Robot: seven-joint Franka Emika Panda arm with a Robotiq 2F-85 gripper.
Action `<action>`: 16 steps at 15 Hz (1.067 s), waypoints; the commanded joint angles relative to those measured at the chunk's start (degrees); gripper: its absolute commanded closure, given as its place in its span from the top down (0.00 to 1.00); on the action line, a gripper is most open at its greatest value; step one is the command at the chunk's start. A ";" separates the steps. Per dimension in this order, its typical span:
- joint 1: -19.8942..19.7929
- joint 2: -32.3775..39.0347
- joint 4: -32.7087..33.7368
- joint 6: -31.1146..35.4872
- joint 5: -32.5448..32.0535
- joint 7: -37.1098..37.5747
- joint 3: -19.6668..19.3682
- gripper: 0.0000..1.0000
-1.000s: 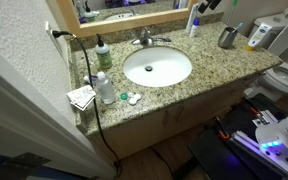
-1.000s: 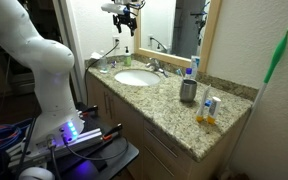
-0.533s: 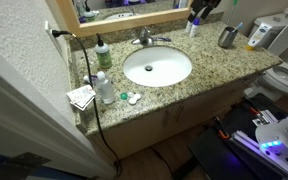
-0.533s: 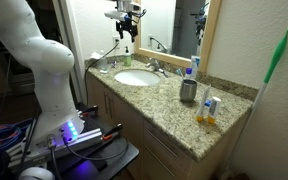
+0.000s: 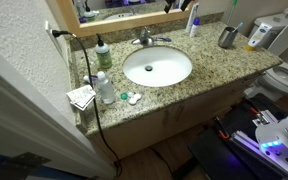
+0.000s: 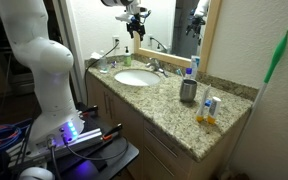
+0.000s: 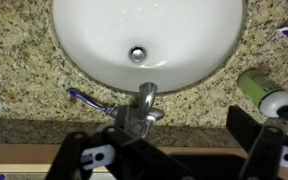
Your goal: Open the tap
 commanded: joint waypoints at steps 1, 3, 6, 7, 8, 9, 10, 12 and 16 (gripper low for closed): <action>-1.13 -0.04 0.07 -0.18 0.09 -0.07 1.15 1.00; -1.12 -0.05 0.03 -0.19 0.09 -0.07 1.20 1.00; -1.47 6.95 2.84 -0.83 0.15 0.81 0.97 1.00; -1.48 9.11 3.62 0.64 -0.26 1.18 0.95 1.00; -1.48 11.85 4.92 1.60 -0.15 1.39 0.88 1.00; -1.22 14.26 6.47 2.31 -2.05 3.39 0.82 1.00; -0.99 16.35 7.84 3.47 -3.56 5.11 0.40 1.00; -0.21 21.04 11.85 7.45 -6.66 8.47 -0.63 1.00; 0.51 22.78 13.32 9.50 -8.98 11.04 -1.78 1.00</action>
